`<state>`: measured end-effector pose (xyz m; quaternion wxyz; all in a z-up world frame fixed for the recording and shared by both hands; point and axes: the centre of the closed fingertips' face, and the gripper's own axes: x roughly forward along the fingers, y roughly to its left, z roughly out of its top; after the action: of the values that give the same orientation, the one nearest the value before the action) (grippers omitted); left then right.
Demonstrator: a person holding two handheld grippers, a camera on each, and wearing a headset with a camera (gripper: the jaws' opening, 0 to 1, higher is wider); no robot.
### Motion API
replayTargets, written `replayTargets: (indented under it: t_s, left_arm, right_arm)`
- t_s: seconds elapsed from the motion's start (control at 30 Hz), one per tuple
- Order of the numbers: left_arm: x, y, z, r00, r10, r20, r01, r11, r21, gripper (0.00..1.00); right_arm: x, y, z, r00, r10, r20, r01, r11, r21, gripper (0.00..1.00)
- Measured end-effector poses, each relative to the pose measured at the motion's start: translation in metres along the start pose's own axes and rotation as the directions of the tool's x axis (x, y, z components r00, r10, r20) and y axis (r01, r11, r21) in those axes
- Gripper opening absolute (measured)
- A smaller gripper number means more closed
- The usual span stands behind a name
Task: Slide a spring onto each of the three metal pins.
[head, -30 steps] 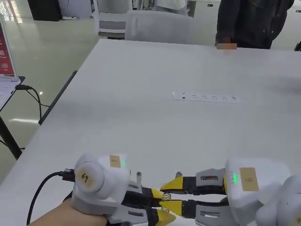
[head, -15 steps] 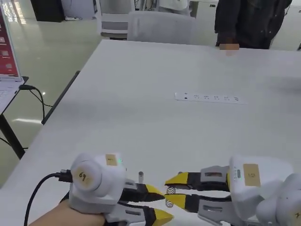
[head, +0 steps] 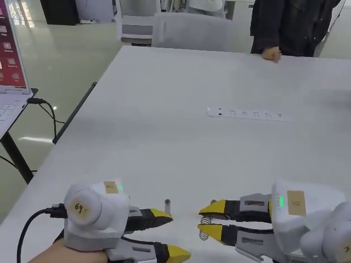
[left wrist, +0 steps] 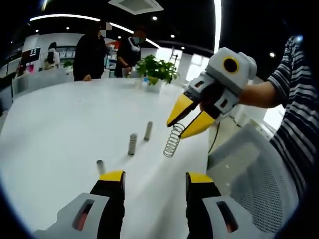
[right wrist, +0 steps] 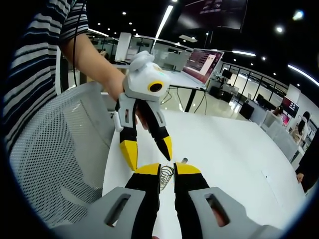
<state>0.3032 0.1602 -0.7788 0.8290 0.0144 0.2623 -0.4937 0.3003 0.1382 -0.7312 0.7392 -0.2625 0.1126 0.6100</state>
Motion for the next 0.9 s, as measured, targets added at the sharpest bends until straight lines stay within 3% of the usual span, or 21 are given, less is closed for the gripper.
replayTargets:
  t_s: [0.17, 0.37, 0.53, 0.9]
  left_arm:
    - [-0.01, 0.01, -0.003, 0.9988, 0.046, 0.014, -0.046, 0.999, -0.009, 0.61]
    - [-0.023, 0.021, -0.008, 0.9958, 0.089, 0.022, -0.089, 0.996, -0.017, 0.73]
    - [-0.03, 0.026, -0.007, 0.991, 0.118, 0.062, -0.116, 0.992, -0.041, 0.95]
    - [-0.041, 0.034, -0.013, 0.9867, 0.148, 0.067, -0.145, 0.988, -0.046, 0.98]
  right_arm:
    - [0.0, -0.003, -0.001, 1.0, -0.008, -0.003, 0.008, 1.0, 0.003, 0.07]
    - [0.002, -0.005, -0.004, 0.9998, -0.015, -0.011, 0.015, 1.0, 0.01, 0.07]
    - [0.004, -0.007, -0.006, 0.9996, -0.024, -0.015, 0.024, 1.0, 0.016, 0.07]
    - [0.014, -0.019, -0.001, 0.9982, -0.061, 0.001, 0.061, 0.997, 0.051, 0.07]
